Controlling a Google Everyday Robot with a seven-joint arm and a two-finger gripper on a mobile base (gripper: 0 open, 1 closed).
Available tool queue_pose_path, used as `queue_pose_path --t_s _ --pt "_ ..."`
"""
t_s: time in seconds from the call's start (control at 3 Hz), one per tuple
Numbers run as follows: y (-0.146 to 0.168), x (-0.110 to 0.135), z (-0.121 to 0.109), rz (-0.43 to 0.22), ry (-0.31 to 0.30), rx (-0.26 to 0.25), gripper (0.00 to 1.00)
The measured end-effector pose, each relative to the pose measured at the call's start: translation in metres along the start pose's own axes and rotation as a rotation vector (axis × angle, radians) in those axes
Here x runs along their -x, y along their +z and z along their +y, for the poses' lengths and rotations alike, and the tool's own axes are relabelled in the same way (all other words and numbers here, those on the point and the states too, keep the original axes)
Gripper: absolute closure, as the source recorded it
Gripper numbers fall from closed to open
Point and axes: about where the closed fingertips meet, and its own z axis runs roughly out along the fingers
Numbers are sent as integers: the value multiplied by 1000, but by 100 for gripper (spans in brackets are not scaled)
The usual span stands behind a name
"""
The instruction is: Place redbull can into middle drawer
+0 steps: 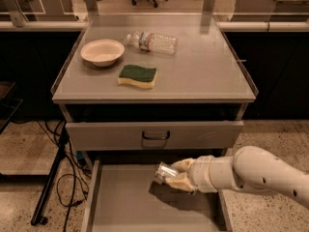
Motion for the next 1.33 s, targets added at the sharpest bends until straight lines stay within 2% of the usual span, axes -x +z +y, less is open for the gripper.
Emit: queue_pose_path --t_s 0.33,0.67,1.33 --pt "34 -29 0 2 14 -3 100" --pt "68 -52 -13 8 15 -43 100" --pt "77 -54 -12 -6 32 -28 100"
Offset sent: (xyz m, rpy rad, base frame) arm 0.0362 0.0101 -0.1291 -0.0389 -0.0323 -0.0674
